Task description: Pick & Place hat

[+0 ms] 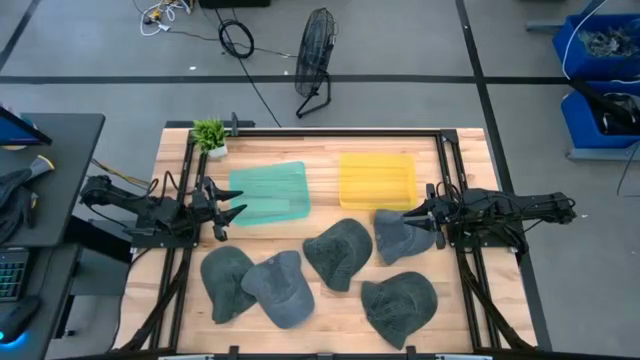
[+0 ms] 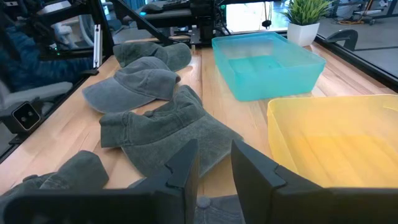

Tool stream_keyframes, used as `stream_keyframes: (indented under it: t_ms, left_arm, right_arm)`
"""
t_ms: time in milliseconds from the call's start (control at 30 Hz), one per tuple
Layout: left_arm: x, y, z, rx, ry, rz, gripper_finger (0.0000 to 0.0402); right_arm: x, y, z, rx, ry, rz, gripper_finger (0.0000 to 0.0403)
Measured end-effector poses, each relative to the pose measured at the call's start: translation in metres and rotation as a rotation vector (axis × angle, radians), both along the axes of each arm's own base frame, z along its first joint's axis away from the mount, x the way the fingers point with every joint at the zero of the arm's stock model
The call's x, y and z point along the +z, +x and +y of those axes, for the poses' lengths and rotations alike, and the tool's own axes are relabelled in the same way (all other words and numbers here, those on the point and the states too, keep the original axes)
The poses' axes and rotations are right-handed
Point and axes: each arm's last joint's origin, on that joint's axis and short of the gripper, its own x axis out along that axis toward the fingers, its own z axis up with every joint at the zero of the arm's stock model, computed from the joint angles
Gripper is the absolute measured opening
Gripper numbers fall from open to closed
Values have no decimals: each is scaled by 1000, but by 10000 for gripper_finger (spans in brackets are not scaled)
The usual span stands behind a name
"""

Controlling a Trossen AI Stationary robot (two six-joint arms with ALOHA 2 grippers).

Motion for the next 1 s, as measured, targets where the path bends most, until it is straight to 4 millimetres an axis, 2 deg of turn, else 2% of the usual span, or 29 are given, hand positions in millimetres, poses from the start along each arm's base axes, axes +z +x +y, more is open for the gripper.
stream_keyframes:
  t_ms: [1000]
  left_arm:
    - [0,0,0,0,0,0,197]
  right_arm:
    - [0,0,0,0,0,0,100]
